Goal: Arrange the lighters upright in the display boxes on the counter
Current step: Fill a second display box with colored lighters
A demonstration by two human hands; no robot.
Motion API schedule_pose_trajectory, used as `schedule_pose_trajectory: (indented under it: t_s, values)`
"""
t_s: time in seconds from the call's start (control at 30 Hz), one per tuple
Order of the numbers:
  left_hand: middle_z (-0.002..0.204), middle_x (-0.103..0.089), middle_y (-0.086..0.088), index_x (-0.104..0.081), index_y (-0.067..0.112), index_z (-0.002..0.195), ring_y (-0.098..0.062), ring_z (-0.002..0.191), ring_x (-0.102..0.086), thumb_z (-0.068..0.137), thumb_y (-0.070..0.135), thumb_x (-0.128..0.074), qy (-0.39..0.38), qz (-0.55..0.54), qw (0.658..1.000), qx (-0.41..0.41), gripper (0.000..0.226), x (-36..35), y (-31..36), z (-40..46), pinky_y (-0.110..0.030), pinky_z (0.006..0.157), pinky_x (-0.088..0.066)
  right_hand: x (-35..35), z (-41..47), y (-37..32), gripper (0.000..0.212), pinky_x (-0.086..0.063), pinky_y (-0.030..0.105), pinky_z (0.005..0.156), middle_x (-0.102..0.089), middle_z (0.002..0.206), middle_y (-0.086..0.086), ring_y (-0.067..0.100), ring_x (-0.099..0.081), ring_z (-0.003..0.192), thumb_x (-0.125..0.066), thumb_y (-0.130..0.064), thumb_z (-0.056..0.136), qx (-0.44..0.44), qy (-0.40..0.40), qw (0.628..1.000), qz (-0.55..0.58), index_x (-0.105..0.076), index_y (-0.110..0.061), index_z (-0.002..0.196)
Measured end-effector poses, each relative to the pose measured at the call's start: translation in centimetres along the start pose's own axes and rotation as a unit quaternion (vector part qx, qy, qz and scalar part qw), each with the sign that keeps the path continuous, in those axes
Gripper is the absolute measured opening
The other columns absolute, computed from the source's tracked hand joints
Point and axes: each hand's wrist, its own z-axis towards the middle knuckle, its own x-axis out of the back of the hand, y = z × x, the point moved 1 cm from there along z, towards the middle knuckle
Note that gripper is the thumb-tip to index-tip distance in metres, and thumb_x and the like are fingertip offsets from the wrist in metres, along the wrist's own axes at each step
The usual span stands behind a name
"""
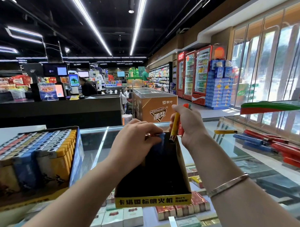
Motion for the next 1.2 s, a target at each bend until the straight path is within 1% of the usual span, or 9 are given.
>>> schedule_pose_trajectory:
  t_s: [0.1, 0.27, 0.5, 0.63, 0.8, 0.97, 1.03, 1.1, 1.2]
  values:
    - [0.082, -0.061, 0.02, -0.072, 0.03, 0.098, -0.011, 0.096, -0.052, 0.077, 0.026, -0.073, 0.013, 0.014, 1.0, 0.012, 0.022, -0.3, 0.0, -0.1, -0.035, 0.082, -0.046, 0.0, 0.0, 0.1, 0.011, -0.045, 0.029, 0.049, -0.05, 0.064, 0.005, 0.017, -0.048, 0.053, -0.057, -0.016, 0.089, 0.003, 0.001, 1.0, -0.003, -0.052, -0.011, 0.08]
    - [0.096, -0.068, 0.012, -0.074, 0.028, 0.095, -0.015, 0.095, -0.051, 0.077, 0.029, -0.073, 0.029, 0.114, 0.992, -0.048, 0.018, -0.3, 0.4, 0.4, -0.029, 0.078, -0.04, 0.0, 0.0, 0.1, 0.011, -0.046, 0.028, 0.048, -0.05, 0.065, 0.005, 0.017, -0.048, 0.054, -0.057, -0.018, 0.089, 0.004, 0.005, 1.0, -0.011, -0.053, -0.011, 0.082]
    - [0.096, -0.069, 0.003, -0.074, 0.021, 0.099, -0.019, 0.095, -0.056, 0.079, 0.019, -0.072, -0.011, 0.107, 0.99, -0.087, 0.021, 0.2, 0.6, 0.5, -0.034, 0.08, -0.048, 0.0, 0.0, 0.0, 0.011, -0.046, 0.027, 0.047, -0.05, 0.064, 0.005, 0.017, -0.048, 0.052, -0.057, -0.017, 0.089, -0.001, 0.001, 1.0, -0.006, -0.054, -0.01, 0.082]
    - [0.099, -0.068, 0.005, -0.072, 0.024, 0.102, -0.016, 0.098, -0.053, 0.083, 0.02, -0.067, -0.058, 0.112, 0.987, -0.098, 0.02, 0.3, 0.5, 0.7, -0.027, 0.082, -0.043, 0.0, -0.1, 0.0, 0.011, -0.045, 0.026, 0.046, -0.05, 0.063, 0.005, 0.016, -0.048, 0.051, -0.057, -0.017, 0.089, -0.003, -0.004, 1.0, -0.005, -0.053, -0.01, 0.082]
    - [0.108, -0.061, 0.01, -0.068, 0.033, 0.11, -0.016, 0.107, -0.048, 0.089, 0.026, -0.06, -0.072, 0.157, 0.979, -0.106, 0.024, -0.2, 0.7, 0.7, -0.032, 0.091, -0.04, 0.0, 0.0, 0.0, 0.012, -0.045, 0.027, 0.047, -0.05, 0.062, 0.005, 0.016, -0.047, 0.049, -0.058, -0.016, 0.088, -0.006, 0.007, 1.0, -0.001, -0.053, -0.01, 0.079]
    - [0.125, -0.049, 0.019, -0.049, 0.039, 0.13, -0.009, 0.12, -0.032, 0.09, 0.042, -0.052, -0.124, 0.136, 0.981, -0.068, 0.04, -0.1, -0.4, 0.1, -0.03, 0.101, -0.028, -0.1, -0.3, -0.3, 0.014, -0.048, 0.027, 0.048, -0.051, 0.062, 0.007, 0.017, -0.051, 0.047, -0.058, -0.018, 0.09, -0.014, 0.013, 0.999, 0.044, -0.052, -0.007, 0.085]
    - [0.125, -0.05, 0.02, -0.047, 0.039, 0.131, -0.005, 0.121, -0.03, 0.086, 0.048, -0.052, -0.107, 0.128, 0.984, -0.07, 0.046, 0.0, -0.6, -0.2, -0.027, 0.101, -0.025, -0.2, -0.4, -0.6, 0.018, -0.053, 0.031, 0.053, -0.055, 0.061, 0.006, 0.017, -0.057, 0.05, -0.059, -0.021, 0.09, -0.008, 0.002, 0.996, 0.086, -0.051, -0.005, 0.095]
    - [0.112, -0.056, 0.024, -0.047, 0.041, 0.128, -0.002, 0.116, -0.036, 0.079, 0.056, -0.052, -0.051, 0.076, 0.995, -0.047, 0.051, 0.3, -0.5, -0.2, -0.024, 0.094, -0.028, -0.5, -0.6, -1.1, 0.027, -0.056, 0.034, 0.057, -0.061, 0.052, 0.003, 0.017, -0.063, 0.049, -0.059, -0.023, 0.09, 0.002, -0.031, 0.993, 0.111, -0.047, -0.004, 0.106]
    - [0.087, -0.054, 0.031, -0.043, 0.046, 0.116, 0.001, 0.099, -0.048, 0.074, 0.051, -0.063, 0.038, -0.006, 0.999, -0.031, 0.047, 0.8, -0.1, 0.1, -0.019, 0.079, -0.034, -1.2, -1.1, -1.2, 0.034, -0.055, 0.032, 0.048, -0.062, 0.046, 0.001, 0.018, -0.065, 0.048, -0.059, -0.02, 0.089, 0.0, -0.077, 0.985, 0.153, -0.045, -0.002, 0.116]
